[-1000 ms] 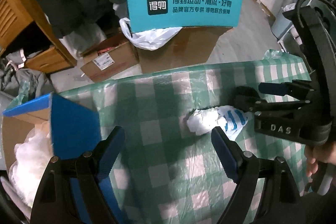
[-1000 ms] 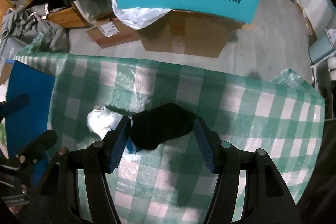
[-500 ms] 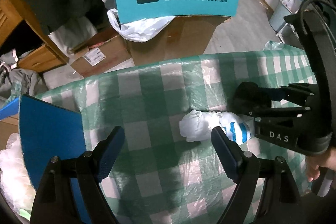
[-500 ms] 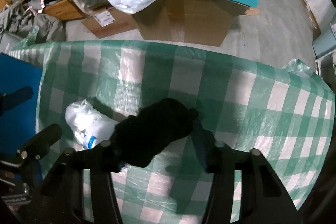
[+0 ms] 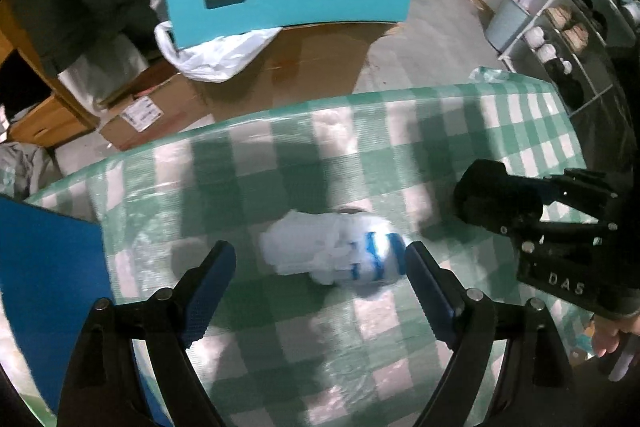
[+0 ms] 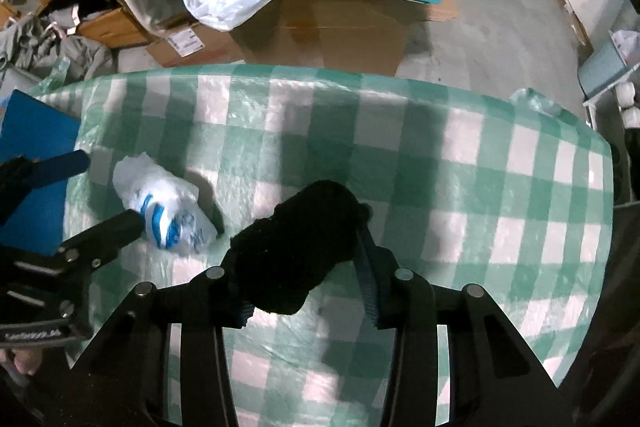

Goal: Organize soft objects
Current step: 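Grasp the white-and-blue sock with the left tool while the right tool holds the black sock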

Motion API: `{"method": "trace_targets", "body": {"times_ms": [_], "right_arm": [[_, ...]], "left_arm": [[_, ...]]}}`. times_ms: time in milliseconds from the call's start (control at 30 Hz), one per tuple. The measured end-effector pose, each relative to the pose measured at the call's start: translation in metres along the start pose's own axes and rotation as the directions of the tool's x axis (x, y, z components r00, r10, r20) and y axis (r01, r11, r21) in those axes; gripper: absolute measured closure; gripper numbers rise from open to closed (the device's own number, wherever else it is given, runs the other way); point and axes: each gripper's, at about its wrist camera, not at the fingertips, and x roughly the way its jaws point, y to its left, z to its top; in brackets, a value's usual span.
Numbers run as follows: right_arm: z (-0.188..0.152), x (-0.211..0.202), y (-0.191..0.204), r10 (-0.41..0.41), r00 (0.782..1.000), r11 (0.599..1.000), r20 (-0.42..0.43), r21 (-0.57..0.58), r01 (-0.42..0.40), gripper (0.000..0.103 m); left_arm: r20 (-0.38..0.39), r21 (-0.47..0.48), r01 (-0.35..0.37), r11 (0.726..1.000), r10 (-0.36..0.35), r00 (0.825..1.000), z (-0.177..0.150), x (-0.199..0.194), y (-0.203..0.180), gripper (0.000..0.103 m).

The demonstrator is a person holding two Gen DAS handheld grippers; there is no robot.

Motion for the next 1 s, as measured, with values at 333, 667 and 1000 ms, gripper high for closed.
{"method": "trace_targets", "body": {"times_ms": [333,667,1000], "right_arm": [[-0.021,-0.001,-0.015,0.013,1.0,0.999,-0.007,0.04,-0.012,0.063],[-0.021,-0.003,-0.013,0.008,1.0,1.0,0.01,0.027,-0.008,0.062],[-0.022,-0.006,-0.009,0.011,1.0,1.0,0.008,0.015,-0.011,0.062]], "left_arm": [[-0.017,0.057,-0.021,0.998,0.022,1.0,-0.002,0.025,-0.022,0.01],[-0.019,0.056,-0.024,0.998,0.025,1.0,-0.006,0.034,-0.023,0.011],[-0.043,-0.017,0.045,0.999,-0.046,0.998,-0.014,0.026,-0.018,0.011]]}}
